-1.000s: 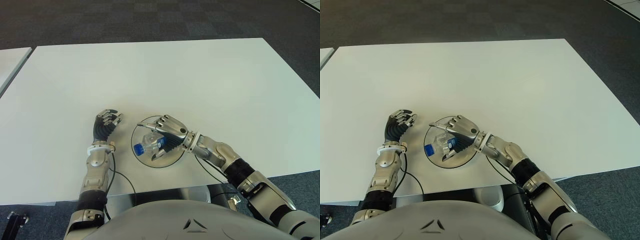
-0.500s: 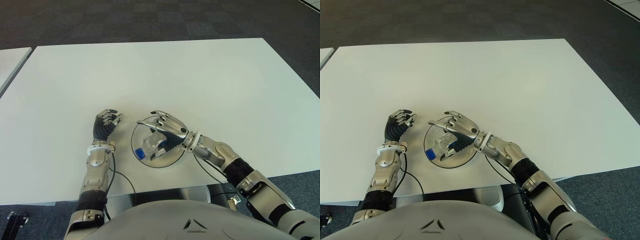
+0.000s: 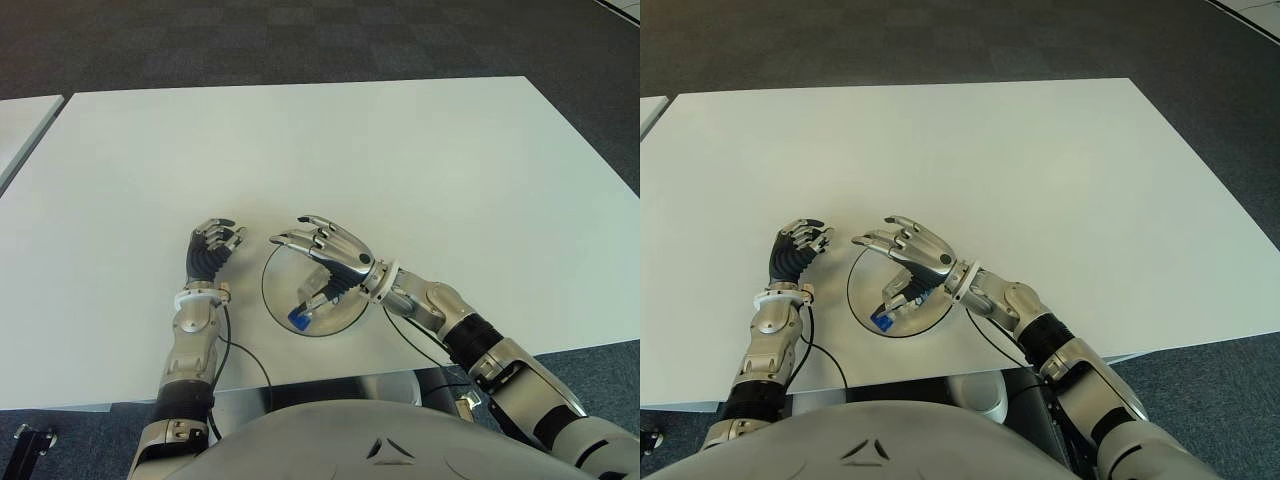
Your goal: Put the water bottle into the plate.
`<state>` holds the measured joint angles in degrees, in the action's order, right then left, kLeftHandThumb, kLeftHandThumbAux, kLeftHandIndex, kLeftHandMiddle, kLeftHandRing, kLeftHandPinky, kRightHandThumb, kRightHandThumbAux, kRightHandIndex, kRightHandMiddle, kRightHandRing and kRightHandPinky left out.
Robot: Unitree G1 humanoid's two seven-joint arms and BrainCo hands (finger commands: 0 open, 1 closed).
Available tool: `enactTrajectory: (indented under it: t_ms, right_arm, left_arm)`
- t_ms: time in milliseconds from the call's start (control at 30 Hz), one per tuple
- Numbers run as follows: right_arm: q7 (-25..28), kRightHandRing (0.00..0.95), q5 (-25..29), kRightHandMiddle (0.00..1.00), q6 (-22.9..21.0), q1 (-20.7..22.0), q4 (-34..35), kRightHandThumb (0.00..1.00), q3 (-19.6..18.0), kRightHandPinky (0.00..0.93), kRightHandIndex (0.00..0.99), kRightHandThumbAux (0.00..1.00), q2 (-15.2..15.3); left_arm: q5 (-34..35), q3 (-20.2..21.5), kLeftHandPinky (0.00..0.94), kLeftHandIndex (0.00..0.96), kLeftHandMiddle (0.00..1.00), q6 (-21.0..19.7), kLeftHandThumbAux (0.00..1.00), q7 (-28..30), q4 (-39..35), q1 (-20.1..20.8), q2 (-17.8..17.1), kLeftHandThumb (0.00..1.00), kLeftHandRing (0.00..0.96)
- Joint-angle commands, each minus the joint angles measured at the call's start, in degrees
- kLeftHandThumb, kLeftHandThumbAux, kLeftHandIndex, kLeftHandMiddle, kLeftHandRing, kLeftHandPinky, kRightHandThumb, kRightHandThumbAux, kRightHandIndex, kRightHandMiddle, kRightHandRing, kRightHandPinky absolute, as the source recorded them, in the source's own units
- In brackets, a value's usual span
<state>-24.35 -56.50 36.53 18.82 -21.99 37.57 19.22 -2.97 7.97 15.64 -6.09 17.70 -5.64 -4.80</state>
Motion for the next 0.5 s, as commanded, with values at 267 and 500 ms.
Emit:
enactTrajectory:
  t_ms: [267,500]
  right_arm:
    - [-1.45,0.000,-2.31,0.000,-1.45,0.86,-1.97,0.032,0.94,0.000,0.000,0.319,-0.45]
    - [-4.22,0.000,-5.36,0.000,-3.97,1.07,-2.97,0.027,2.06,0.000,0.000,0.331,-0.66]
  left_arm:
    - [-0.23,-0.05,0.553,0.434,0.592,-1.14,0.712,-0.13,0.37,0.13,-0.50,0.708,0.574]
    - [0.18,0.17,0.565,0.434,0.599,-1.08,0.712,0.10,1.46,0.77,-0.63,0.707,0.578]
